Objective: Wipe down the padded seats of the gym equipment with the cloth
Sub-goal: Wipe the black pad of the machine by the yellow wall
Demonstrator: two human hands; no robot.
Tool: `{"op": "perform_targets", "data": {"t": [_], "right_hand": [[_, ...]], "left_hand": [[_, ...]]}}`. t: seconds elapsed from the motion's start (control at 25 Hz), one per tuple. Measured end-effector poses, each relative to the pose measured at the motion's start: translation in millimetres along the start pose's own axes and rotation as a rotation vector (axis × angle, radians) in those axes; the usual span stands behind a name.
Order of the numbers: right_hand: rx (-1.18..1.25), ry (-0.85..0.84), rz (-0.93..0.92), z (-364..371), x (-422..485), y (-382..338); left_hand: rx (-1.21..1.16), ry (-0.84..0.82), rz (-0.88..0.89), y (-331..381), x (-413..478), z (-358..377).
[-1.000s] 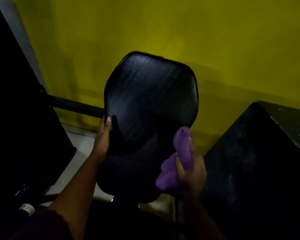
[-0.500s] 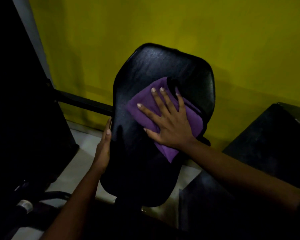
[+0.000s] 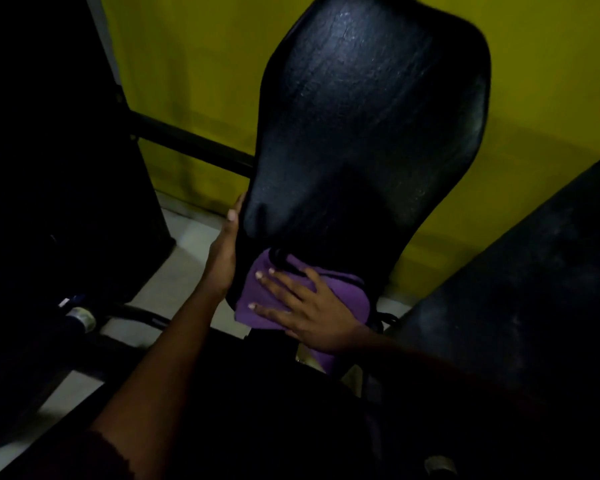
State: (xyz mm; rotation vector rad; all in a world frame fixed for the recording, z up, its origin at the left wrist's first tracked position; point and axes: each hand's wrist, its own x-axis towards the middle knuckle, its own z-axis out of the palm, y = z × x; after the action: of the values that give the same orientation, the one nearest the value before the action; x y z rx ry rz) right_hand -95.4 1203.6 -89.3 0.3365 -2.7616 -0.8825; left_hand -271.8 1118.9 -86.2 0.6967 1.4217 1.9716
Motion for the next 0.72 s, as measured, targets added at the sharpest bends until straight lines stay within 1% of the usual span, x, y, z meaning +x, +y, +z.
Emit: {"op": "perform_targets", "data": {"t": [0.04,0.08,0.12,0.2,0.28,0.36,0.44,0.56,0.64,0.72], "right_hand": [[0.033,0.029,-0.052,-8.2,-2.4,7.7],[0.051,0.064,-0.057,-20.0,-0.8,25.1],[0.041,0.098,-0.003,-32.3,3.9,47.6],[-0.020,0.120,0.142,-49.7,18.2,95.9],[-0.047,0.056,0.202,-47.8,28.6,109.8],[-0.042,0.022,0.201,-33.5,31.6,87.5],[-0.027,0.027,0.185,-22.7,26.6,57.8],[-0.016,-0.015,0.129,-7.7,15.8,27.7],[0.008,-0.110,0.034,-0.3,2.6,2.1],[0.076,-0.218,-0.106,3.1,-12.9,-17.8]], "left_hand": [[0.001,0.012,-0.050,-2.2,-1.3,-1.2],[-0.009,0.034,-0.117,-3.6,-3.5,-2.7],[-0.011,0.059,-0.173,-5.0,-6.6,-4.7],[0.012,0.093,-0.195,-7.5,-11.0,-5.1],[-0.010,0.112,-0.173,-8.8,-12.3,-2.9],[-0.049,0.100,-0.128,-9.7,-12.6,-1.9],[-0.056,0.090,-0.077,-10.8,-16.0,-0.1],[-0.092,0.091,-0.055,-12.9,-29.9,2.2],[-0.015,0.123,-0.040,-12.1,-40.8,1.1],[0.090,0.174,-0.055,-7.4,-55.2,-0.1]]}}
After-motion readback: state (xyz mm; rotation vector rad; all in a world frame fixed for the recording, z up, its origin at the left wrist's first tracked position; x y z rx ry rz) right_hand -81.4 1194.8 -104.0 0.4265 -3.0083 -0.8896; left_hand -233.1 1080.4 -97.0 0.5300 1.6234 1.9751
